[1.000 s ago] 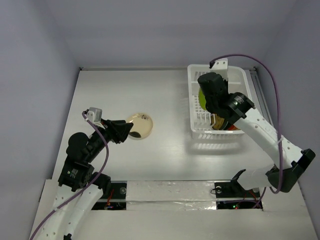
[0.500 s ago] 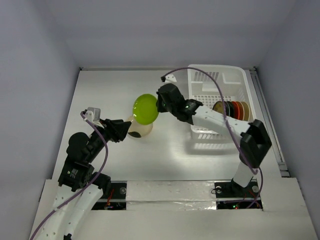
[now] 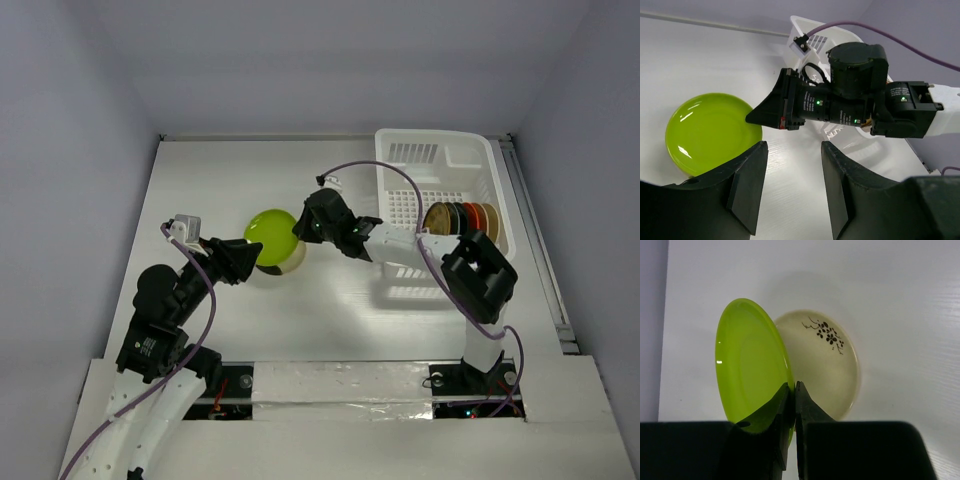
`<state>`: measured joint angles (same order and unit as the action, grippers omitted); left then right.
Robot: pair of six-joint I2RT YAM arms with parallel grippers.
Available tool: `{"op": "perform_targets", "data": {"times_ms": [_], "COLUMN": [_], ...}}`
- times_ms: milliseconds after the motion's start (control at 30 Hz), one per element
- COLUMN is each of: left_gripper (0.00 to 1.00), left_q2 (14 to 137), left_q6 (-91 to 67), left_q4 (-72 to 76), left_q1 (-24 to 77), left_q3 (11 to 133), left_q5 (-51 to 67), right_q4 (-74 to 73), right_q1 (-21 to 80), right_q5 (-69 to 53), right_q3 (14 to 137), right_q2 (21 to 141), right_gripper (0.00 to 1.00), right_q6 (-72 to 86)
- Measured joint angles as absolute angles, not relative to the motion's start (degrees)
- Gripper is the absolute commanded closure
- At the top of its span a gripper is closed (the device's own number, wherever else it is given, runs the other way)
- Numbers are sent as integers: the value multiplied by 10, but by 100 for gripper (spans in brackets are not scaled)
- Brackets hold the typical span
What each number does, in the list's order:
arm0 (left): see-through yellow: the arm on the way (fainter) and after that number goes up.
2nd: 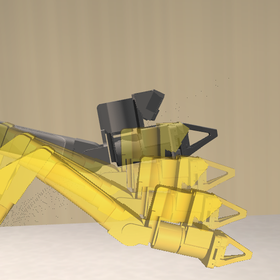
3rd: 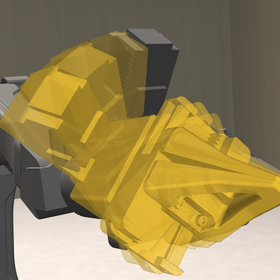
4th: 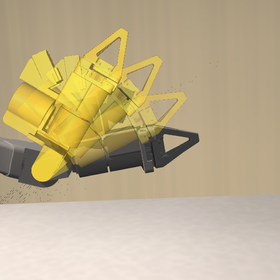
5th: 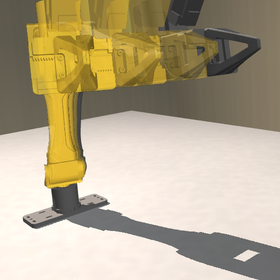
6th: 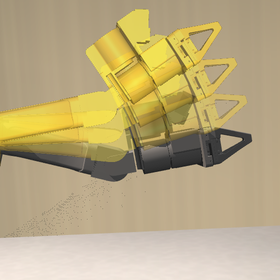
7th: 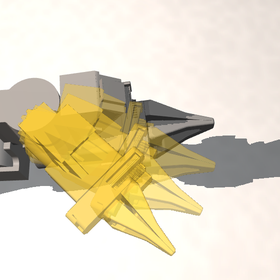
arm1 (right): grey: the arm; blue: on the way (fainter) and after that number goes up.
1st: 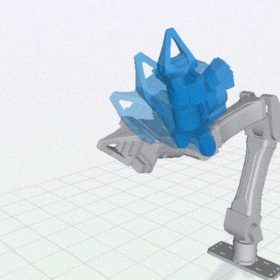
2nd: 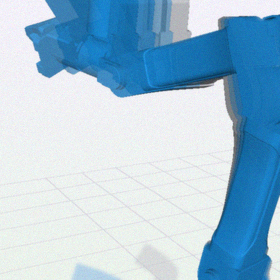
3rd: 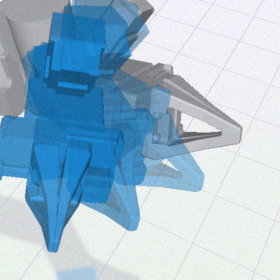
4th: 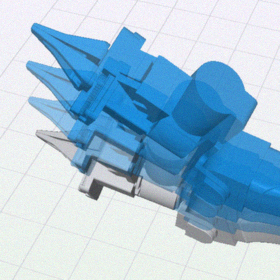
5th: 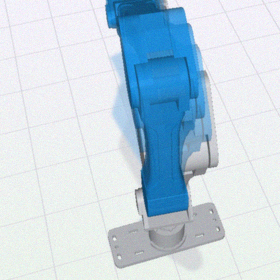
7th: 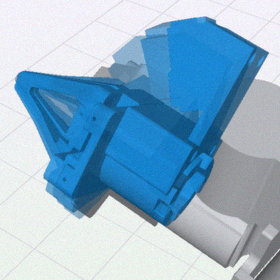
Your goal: Unload the plates from the dish rack
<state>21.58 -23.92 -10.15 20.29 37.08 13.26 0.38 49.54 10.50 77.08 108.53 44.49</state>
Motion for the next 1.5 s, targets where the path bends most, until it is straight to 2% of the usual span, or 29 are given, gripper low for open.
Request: {"op": "perform_targets", "data": {"times_ms": [167, 233, 300, 400, 467, 500, 533, 633, 700, 767, 800, 833, 867, 933, 967, 1100, 1200, 1267, 1333, 1367, 1400, 1500], "left_gripper": [56, 56, 56, 56, 56, 56, 56, 56, 56, 56, 56, 56, 56, 56, 56, 54, 54, 54, 54, 54, 54, 54], "left_q2": [216, 216, 216, 216, 216, 216, 216, 216, 216, 216, 216, 216, 216, 216, 216, 214, 209, 206, 206, 206, 206, 206], "left_q6": [-240, -240, -240, -241, -241, -241, -241, -241, -241, -241, -241, -241, -241, -241, -241, -241, -241, -241, -241, -241, -241, -241], "left_q4": [-102, -102, -101, -101, -101, -101, -101, -101, -101, -101, -101, -101, -101, -101, -101, -101, -101, -100, -101, -101, -101, -101], "left_q1": [203, 203, 203, 203, 202, 202, 202, 202, 202, 202, 202, 201, 201, 200, 200, 198, 198, 198, 198, 198, 198, 198], "left_q3": [371, 371, 371, 371, 371, 371, 371, 371, 371, 371, 371, 371, 371, 371, 371, 371, 371, 371, 371, 371, 371, 371], "left_q5": [133, 133, 133, 133, 133, 133, 133, 134, 135, 135, 135, 135, 135, 135, 135, 137, 139, 141, 142, 143, 144, 145], "right_q4": [11, 14, 17, 18, 19, 19, 19, 14, 4, -20, -32, -44, -58, -84, -95, -161, -206, -228, -251, -261, -273, -292], "right_q1": [495, 495, 495, 495, 495, 495, 495, 495, 495, 495, 495, 495, 495, 495, 495, 482, 424, 365, 307, 285, 272, 233], "right_q5": [107, 107, 107, 107, 107, 107, 109, 118, 126, 142, 151, 162, 178, 214, 238, 317, 355, 362, 363, 362, 359, 349], "right_q3": [749, 743, 736, 731, 729, 729, 729, 729, 729, 728, 727, 723, 716, 697, 685, 651, 625, 598, 575, 567, 561, 557], "right_q2": [1099, 1104, 1107, 1108, 1108, 1108, 1108, 1107, 1104, 1092, 1082, 1065, 1043, 986, 947, 793, 684, 626, 588, 577, 574, 588], "right_gripper": [92, 84, 80, 65, 47, 47, 39, 27, 26, 30, 40, 64, 76, 97, 98, 99, 99, 88, 69, 65, 61, 61], "right_q6": [465, 469, 475, 481, 483, 483, 481, 475, 463, 449, 443, 435, 425, 414, 406, 387, 372, 359, 346, 339, 328, 306]}}
